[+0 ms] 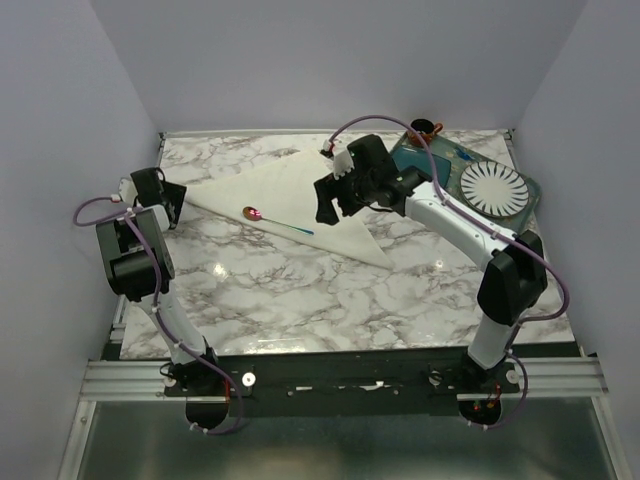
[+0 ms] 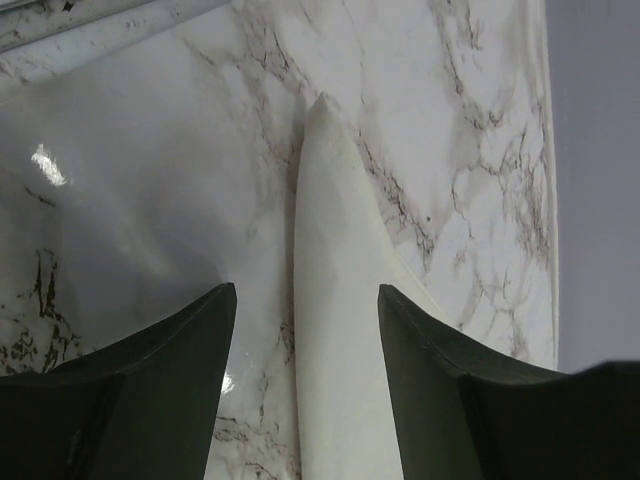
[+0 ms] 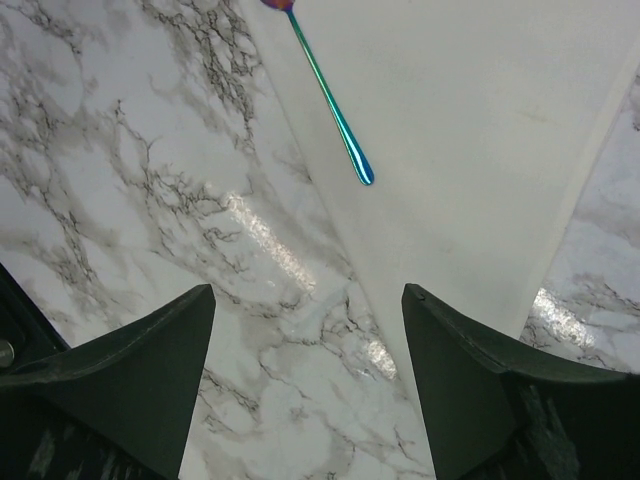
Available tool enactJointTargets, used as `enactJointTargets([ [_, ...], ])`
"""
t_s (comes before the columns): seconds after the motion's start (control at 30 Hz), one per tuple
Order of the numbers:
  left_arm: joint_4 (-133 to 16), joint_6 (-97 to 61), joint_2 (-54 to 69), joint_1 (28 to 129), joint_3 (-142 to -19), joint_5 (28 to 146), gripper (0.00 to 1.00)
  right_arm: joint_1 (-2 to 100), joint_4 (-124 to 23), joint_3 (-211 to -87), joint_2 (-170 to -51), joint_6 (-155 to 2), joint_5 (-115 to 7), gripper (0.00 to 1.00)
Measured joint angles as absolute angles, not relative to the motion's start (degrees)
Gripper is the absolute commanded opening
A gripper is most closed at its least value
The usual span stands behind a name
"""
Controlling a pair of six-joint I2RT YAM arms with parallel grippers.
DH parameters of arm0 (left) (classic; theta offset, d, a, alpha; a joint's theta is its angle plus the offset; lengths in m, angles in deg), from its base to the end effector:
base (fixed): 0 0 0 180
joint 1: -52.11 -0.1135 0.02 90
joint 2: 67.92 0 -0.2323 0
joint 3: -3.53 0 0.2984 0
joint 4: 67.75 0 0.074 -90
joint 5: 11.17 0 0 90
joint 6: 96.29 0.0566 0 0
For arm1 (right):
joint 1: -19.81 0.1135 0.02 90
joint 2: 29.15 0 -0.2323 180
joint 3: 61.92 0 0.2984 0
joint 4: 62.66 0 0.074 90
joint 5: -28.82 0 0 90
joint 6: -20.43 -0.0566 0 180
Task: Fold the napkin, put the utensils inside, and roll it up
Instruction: Fold the napkin
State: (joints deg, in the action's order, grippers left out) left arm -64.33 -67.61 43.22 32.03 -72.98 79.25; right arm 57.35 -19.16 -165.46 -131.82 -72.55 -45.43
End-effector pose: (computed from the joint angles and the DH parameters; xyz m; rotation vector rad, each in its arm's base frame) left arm 0.4248 0.1549 0.0801 -1.4739 1.7198 -0.3964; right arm 0.3584 0.2948 0.2577 -0.8423 2.2229 0.6683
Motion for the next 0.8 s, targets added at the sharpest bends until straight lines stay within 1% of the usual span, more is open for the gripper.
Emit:
enactJointTargets([
  [0.1, -65.5, -68.2, 44.9, 31.4, -74.9, 79.3, 0.63, 57.2, -20.4, -163.9, -130.1, -72.6, -45.1, 0.84],
  [0.27, -67.3, -68.6, 47.9, 30.6, -78.3, 79.4, 0.62, 56.8, -21.7, -163.4, -128.5, -72.5, -44.4, 0.86],
  [0.43, -67.8, -69.3, 49.1, 30.4, -78.8, 80.0, 0.6, 56.8, -22.1, -163.4, -128.4, -72.5, -43.6, 0.88],
  [0.53, -68.0, -69.5, 49.4, 30.4, -78.8, 80.2, 0.57, 56.8, -22.3, -163.4, -128.3, -72.5, -43.5, 0.88],
  [0.63, -68.1, -69.6, 49.6, 30.4, -78.8, 80.4, 0.49, 56.8, -22.4, -163.4, -128.1, -72.5, -43.5, 0.88],
  [0.67, -68.2, -69.6, 49.7, 30.4, -78.8, 80.4, 0.45, 56.8, -22.4, -163.4, -128.0, -72.5, -43.5, 0.88],
  [0.73, -68.6, -69.6, 50.1, 30.4, -78.9, 80.5, 0.42, 56.8, -22.6, -163.4, -127.9, -72.5, -43.5, 0.88],
  [0.8, -68.9, -69.6, 51.0, 30.3, -79.0, 80.7, 0.36, 56.8, -22.7, -163.3, -127.8, -72.5, -43.5, 0.89],
])
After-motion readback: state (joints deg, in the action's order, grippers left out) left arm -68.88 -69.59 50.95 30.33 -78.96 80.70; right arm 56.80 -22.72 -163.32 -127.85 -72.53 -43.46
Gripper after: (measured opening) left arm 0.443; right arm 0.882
